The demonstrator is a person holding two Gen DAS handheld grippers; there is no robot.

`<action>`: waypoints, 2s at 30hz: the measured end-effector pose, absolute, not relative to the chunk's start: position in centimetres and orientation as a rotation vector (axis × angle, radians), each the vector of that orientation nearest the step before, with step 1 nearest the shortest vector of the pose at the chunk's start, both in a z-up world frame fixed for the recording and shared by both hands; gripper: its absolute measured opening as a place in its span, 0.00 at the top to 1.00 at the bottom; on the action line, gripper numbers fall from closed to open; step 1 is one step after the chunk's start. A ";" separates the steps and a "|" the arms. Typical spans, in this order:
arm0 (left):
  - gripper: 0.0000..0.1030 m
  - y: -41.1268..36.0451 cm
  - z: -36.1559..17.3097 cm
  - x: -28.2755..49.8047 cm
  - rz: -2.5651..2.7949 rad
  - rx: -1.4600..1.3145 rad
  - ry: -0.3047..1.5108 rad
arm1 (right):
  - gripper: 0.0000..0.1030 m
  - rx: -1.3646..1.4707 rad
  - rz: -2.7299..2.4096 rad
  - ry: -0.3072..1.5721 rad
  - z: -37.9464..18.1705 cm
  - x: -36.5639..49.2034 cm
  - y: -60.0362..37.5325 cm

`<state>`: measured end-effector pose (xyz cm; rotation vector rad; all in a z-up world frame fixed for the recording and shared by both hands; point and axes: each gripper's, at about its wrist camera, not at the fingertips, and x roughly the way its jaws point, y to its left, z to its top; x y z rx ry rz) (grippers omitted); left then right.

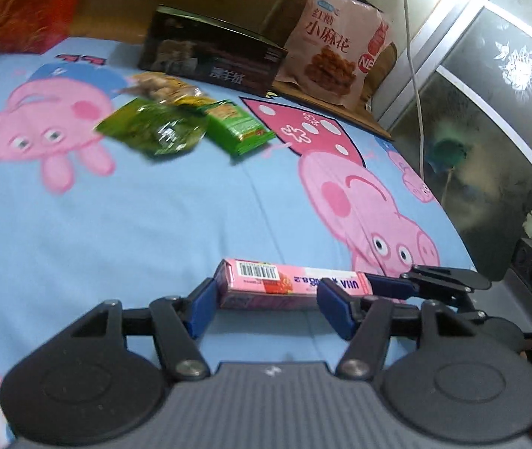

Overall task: Organize snacks
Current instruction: 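Close the left gripper on the pink candy box and lift it, then carry the pink candy box into the metal tin and open the left gripper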

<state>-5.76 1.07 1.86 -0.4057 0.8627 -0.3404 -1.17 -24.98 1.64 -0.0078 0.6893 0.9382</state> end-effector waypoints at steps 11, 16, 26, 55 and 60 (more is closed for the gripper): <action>0.31 2.8 2.6 -8.0 -0.357 -0.479 0.803 | 0.54 -0.027 0.920 0.663 1.7 -4.5 -25.1; 0.33 2.7 1.9 -7.5 -0.352 -0.484 0.837 | 0.54 -0.026 0.899 0.661 1.4 -5.0 -25.2; 0.37 0.5 1.0 -7.8 -0.431 -0.450 0.878 | 0.55 -0.064 0.892 0.653 1.3 -5.6 -24.9; 0.37 3.5 8.6 4.2 -0.401 -0.374 0.660 | 0.59 0.028 0.819 0.490 6.4 4.7 -22.9; 0.37 4.5 10.7 11.5 -0.347 -0.370 0.601 | 0.59 0.023 0.788 0.411 7.9 11.9 -21.2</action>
